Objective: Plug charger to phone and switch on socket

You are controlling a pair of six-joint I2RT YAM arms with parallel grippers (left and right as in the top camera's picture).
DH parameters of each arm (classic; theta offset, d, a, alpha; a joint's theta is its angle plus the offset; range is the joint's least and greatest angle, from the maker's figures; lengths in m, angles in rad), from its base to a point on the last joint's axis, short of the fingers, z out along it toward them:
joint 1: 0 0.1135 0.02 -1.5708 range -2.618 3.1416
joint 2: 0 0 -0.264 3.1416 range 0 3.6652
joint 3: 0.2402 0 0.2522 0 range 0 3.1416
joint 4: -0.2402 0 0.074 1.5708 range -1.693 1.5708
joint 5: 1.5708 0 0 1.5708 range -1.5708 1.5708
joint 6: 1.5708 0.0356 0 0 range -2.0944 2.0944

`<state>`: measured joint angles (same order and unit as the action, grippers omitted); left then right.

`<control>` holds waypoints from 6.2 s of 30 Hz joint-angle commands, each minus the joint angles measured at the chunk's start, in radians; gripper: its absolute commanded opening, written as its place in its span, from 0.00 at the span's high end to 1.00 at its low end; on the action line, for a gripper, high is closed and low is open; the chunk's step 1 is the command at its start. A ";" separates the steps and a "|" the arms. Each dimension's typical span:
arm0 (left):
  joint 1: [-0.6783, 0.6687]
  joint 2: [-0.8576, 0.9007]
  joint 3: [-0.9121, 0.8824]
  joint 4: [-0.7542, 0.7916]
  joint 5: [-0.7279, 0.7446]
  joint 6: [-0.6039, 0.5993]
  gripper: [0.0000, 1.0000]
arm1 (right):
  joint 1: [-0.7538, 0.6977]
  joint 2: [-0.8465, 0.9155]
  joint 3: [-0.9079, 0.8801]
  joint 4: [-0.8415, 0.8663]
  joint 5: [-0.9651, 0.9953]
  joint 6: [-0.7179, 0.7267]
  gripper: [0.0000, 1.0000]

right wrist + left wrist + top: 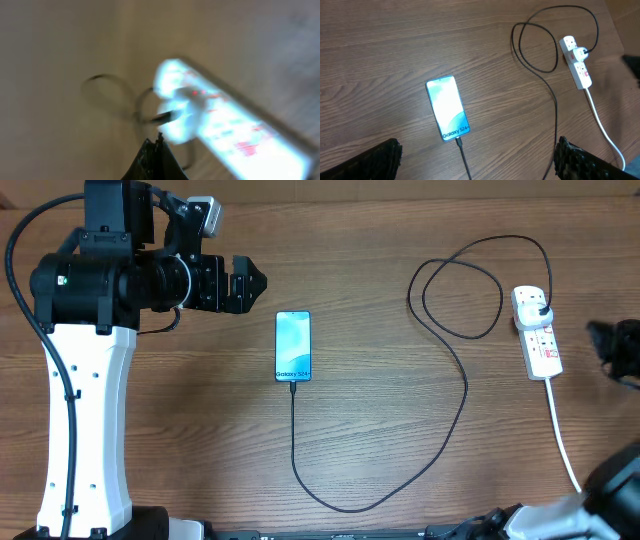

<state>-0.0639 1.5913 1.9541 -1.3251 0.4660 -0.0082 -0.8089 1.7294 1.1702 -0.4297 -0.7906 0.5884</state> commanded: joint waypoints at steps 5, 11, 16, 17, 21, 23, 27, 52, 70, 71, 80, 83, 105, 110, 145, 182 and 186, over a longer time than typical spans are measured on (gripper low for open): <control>-0.002 -0.005 0.003 -0.003 -0.006 0.001 0.00 | 0.087 -0.299 0.019 -0.055 -0.074 -0.076 0.96; -0.002 -0.005 0.003 -0.003 -0.006 0.001 0.00 | 0.259 -0.451 0.134 -0.187 0.008 -0.122 0.96; -0.002 -0.005 0.003 -0.003 -0.006 0.001 0.00 | 0.505 -0.490 0.306 -0.374 0.287 -0.187 0.96; -0.002 -0.005 0.003 -0.003 -0.006 0.001 0.00 | 0.581 -0.494 0.346 -0.414 0.395 -0.205 0.96; -0.002 -0.005 0.003 -0.003 -0.006 0.001 0.00 | 0.826 -0.494 0.428 -0.499 0.726 -0.252 0.96; -0.002 -0.005 0.003 -0.003 -0.006 0.001 0.00 | 0.941 -0.494 0.433 -0.521 0.837 -0.297 0.96; -0.002 -0.005 0.003 -0.003 -0.006 0.001 0.00 | 1.144 -0.481 0.433 -0.600 1.064 -0.335 0.96; -0.002 -0.005 0.003 -0.003 -0.006 0.001 0.00 | 1.273 -0.675 0.071 -0.631 1.058 -0.136 0.96; -0.002 -0.005 0.003 -0.003 -0.006 0.001 0.00 | 1.272 -1.025 -0.220 -0.560 0.983 -0.001 0.00; -0.002 -0.005 0.003 -0.003 -0.006 0.001 0.00 | 1.272 -1.025 -0.220 -0.559 0.977 -0.001 0.00; -0.002 -0.005 0.003 -0.003 -0.006 0.001 0.00 | 1.271 -1.023 -0.220 -0.566 0.982 -0.003 0.00; -0.002 -0.005 0.003 -0.003 -0.006 0.001 0.00 | 1.272 -1.022 -0.220 -0.567 1.004 -0.014 0.00; -0.002 -0.005 0.003 -0.003 -0.006 0.001 0.00 | 1.004 -1.164 -0.480 -0.156 0.810 -0.284 0.00; -0.002 -0.005 0.003 -0.003 -0.006 0.001 0.00 | 0.940 -1.272 -0.630 -0.013 0.776 -0.283 0.00; -0.002 -0.005 0.003 -0.003 -0.006 0.001 0.00 | 0.925 -1.727 -1.107 0.219 0.761 -0.283 0.00; -0.002 -0.005 0.003 -0.003 -0.006 0.001 0.00 | 0.924 -1.727 -1.118 0.253 0.814 -0.283 0.00; -0.002 -0.005 0.003 -0.003 -0.006 0.001 0.00 | 0.925 -1.727 -1.164 0.407 0.810 -0.279 0.00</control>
<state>-0.0639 1.5913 1.9541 -1.3254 0.4656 -0.0082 0.1230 0.0139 0.0380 -0.0765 0.0063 0.3138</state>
